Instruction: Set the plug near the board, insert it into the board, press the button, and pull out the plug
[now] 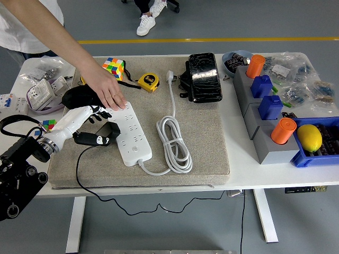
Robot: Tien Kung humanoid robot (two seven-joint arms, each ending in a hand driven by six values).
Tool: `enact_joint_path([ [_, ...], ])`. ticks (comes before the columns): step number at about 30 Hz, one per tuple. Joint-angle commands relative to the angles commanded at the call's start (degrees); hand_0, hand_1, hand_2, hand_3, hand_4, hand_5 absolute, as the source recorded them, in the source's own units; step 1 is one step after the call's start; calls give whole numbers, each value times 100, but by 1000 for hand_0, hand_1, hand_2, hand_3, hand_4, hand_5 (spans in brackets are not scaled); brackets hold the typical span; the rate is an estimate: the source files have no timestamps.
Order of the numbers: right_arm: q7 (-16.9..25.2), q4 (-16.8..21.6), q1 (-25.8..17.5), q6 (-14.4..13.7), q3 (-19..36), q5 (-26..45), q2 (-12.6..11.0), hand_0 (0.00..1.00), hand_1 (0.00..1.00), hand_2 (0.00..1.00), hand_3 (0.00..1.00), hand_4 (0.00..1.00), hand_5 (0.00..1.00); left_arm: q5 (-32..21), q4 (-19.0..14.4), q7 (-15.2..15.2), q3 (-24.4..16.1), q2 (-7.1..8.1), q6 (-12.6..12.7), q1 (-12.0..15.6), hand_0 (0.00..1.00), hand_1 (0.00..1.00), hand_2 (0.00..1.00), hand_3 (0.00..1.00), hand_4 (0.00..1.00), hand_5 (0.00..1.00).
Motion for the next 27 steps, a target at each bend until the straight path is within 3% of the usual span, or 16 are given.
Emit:
enact_joint_path([
  [1, -1, 0, -4, 1, -3, -1, 0, 565, 659, 664, 544, 917, 462, -86, -48, -50, -20, 6, 47, 48, 489, 642, 692, 682, 998, 393],
  [2, -1, 1, -3, 2, -5, -1, -1, 565, 659, 664, 543, 918, 462, -161, -96, -86, -35, 15, 96, 90, 576, 706, 751, 742, 998, 619],
  [7, 0, -3, -7, 4, -1, 4, 8, 565, 659, 664, 543, 918, 462, -431, -340, -323, -39, 71, 456, 351, 576, 706, 751, 742, 998, 619],
  [8, -1, -5, -11, 4, 0, 2, 12, 565, 659, 664, 542, 917, 462, -504, -412, -428, -48, 91, 574, 451, 683, 778, 820, 794, 998, 691],
  [11, 0, -2, -19, 6, 6, -2, 15, 565, 659, 664, 542, 917, 462, -595, -550, -493, -24, 155, 730, 639, 683, 778, 820, 794, 998, 691],
  [16, 2, -3, -31, 6, 14, -10, 22, 565, 659, 664, 542, 917, 462, -541, -612, -435, 144, 226, 790, 845, 721, 804, 839, 793, 998, 716],
  [27, 12, 27, -33, -3, 36, -53, 15, 565, 659, 664, 542, 918, 462, -345, -509, -293, 230, 136, 819, 886, 759, 844, 871, 818, 998, 739],
])
